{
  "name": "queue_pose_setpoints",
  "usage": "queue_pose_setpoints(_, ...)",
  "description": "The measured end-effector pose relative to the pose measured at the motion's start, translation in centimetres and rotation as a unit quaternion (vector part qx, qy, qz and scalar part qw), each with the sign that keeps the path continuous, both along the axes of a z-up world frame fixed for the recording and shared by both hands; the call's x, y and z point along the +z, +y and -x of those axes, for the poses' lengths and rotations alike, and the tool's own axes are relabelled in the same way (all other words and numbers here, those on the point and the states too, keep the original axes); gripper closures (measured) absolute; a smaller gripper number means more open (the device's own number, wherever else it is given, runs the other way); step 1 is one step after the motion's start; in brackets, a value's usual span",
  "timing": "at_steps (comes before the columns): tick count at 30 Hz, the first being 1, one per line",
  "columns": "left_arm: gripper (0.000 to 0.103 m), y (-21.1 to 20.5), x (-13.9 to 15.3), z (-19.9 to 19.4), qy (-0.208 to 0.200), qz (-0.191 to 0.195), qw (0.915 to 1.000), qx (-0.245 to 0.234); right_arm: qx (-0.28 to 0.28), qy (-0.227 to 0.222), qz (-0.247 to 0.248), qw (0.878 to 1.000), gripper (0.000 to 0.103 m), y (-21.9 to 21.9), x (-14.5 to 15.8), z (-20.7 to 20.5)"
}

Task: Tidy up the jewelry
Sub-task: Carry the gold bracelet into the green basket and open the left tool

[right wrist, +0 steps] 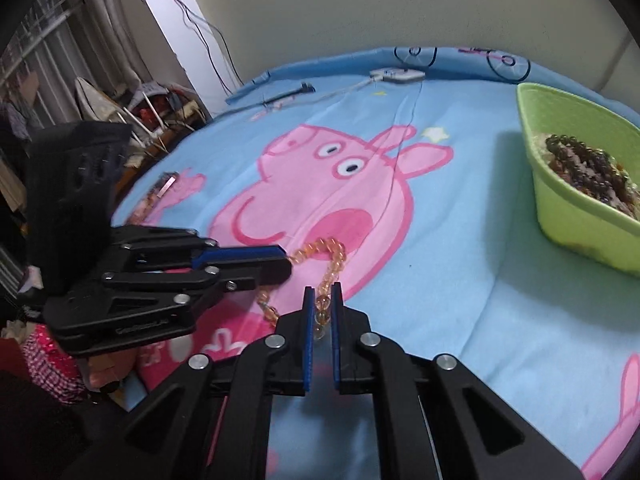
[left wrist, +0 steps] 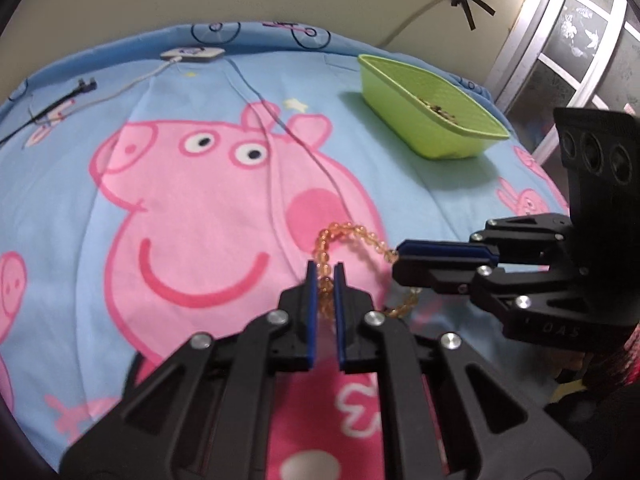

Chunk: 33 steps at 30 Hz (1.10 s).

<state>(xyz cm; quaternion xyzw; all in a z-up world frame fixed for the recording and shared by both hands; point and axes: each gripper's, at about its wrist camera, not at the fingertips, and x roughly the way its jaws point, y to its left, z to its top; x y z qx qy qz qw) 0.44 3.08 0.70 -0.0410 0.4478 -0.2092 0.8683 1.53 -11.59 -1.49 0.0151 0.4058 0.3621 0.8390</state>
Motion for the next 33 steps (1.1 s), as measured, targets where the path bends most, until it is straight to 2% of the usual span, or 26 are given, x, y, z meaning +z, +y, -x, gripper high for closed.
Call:
queue_pose_setpoints(3,0.096,-0.8,1.4,-0.5,-0.008,0.007,0.9999,-0.003,-0.016,-0.020,-0.020,0.999,0.103,-1.3,1.5,0.3)
queue_pose_setpoints(9,0.096,-4.1,5.8,-2.2,-0.055,0.013,0.9980,-0.030,-0.055,-0.062,-0.056,0.995,0.103,-5.0,4.6,-0.1)
queue_pose_setpoints(15,0.096,-9.0,8.8,-5.5,-0.089,0.007,0.9941,-0.062,-0.120,-0.099,-0.084,0.984,0.103,-10.2,7.0,-1.5)
queue_pose_setpoints(25,0.096,-14.8,8.8,-11.8,-0.074,0.008,0.9942,-0.077,-0.208,-0.109,-0.075,0.969,0.103,-16.8,6.8,-5.4)
queue_pose_setpoints(33,0.096,-17.8,7.4,-15.7,-0.057,-0.005,0.9953,-0.078,-0.245,-0.102,-0.040,0.963,0.103,-18.4,5.3,-8.3)
